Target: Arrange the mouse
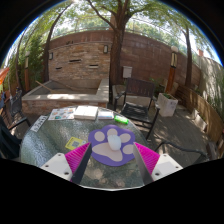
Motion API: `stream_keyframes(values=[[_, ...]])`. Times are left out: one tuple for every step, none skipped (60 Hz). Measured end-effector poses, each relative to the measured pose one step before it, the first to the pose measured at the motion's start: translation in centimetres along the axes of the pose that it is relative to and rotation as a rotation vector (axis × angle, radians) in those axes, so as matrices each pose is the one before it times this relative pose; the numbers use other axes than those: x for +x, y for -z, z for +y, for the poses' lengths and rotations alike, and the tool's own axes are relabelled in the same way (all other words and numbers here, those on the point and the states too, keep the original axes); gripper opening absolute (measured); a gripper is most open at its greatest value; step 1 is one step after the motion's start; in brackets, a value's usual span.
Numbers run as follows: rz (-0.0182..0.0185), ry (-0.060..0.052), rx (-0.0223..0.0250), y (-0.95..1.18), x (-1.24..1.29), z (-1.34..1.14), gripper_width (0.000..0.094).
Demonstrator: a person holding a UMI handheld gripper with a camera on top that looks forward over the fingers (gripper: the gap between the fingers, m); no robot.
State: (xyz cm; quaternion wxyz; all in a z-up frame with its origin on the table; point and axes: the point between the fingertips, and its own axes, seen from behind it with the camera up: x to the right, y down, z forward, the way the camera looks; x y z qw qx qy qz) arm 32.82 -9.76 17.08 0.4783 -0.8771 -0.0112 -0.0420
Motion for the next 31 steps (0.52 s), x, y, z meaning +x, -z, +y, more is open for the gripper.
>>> stream_keyframes(values=[[0.00276, -0.0007, 0.00274, 0.831, -0.147, 0.088, 0.0849], [0.00279, -0.0014, 0.00201, 0.819, -0.142, 0.125, 0.0848], [0.00394, -0.0014, 0.00331, 0.877, -0.317, 0.222, 0.0849], [0.00266, -0.0004, 0.00118, 0.994, -0.071, 0.141, 0.085], [0.00258, -0.0011, 0.00153, 0.754, -0.132, 0.132, 0.0848], [0.00232, -0.0009, 0.00146, 0.72, -0.154, 0.179, 0.0846], [0.00191, -0.0013, 0.00204, 0.736, -0.142, 0.141, 0.0847], [0.00191, -0.0003, 0.0026, 0.7, -0.259, 0.304, 0.0847], [0.00127, -0.0001, 0.00079, 0.618, -0.161, 0.195, 0.0847], [0.00125, -0.0002, -0.00055, 0.576, -0.171, 0.212, 0.0846], [0.00155, -0.0004, -0.00136, 0.536, -0.138, 0.216, 0.0848], [0.00026, -0.0001, -0.00215, 0.634, -0.049, 0.233, 0.0847], [0.0001, 0.0, -0.00197, 0.471, -0.165, 0.164, 0.0847], [-0.00062, -0.0003, -0.00231, 0.422, -0.141, 0.201, 0.0847], [-0.00017, -0.0006, -0.00227, 0.461, -0.1, 0.204, 0.0848], [0.0006, -0.001, -0.00118, 0.41, -0.098, 0.16, 0.0848], [0.00166, -0.001, 0.00033, 0.37, -0.023, 0.142, 0.0848], [0.00195, -0.0015, 0.00095, 0.324, -0.007, 0.102, 0.0848], [0.00218, -0.0027, 0.00289, 0.115, -0.288, 0.271, 0.0849], [0.00192, -0.0014, 0.00219, 0.352, 0.099, 0.038, 0.0851], [0.00101, -0.0017, 0.00159, 0.276, -0.043, 0.048, 0.0847], [0.00054, -0.0022, 0.00013, 0.222, -0.008, 0.021, 0.0848], [0.0011, -0.0018, -0.00108, 0.203, 0.007, 0.054, 0.0847], [0.00158, -0.0008, -0.00192, 0.197, 0.013, 0.053, 0.0846], [0.00147, 0.0008, -0.00223, 0.142, -0.008, 0.068, 0.0847], [0.00085, 0.0008, -0.0013, -0.121, -0.166, 0.221, 0.0846], [0.00012, 0.0013, 0.00068, 0.086, -0.005, 0.0, 0.0846], [-0.00041, 0.0004, 0.00192, 0.138, -0.041, -0.017, 0.0847], [-0.00147, 0.0008, 0.00125, 0.064, -0.015, -0.029, 0.0846], [-0.00112, 0.0013, -0.00022, 0.092, 0.011, -0.038, 0.0847], [0.00023, 0.0018, -0.0001, 0.072, 0.008, -0.03, 0.0846]])
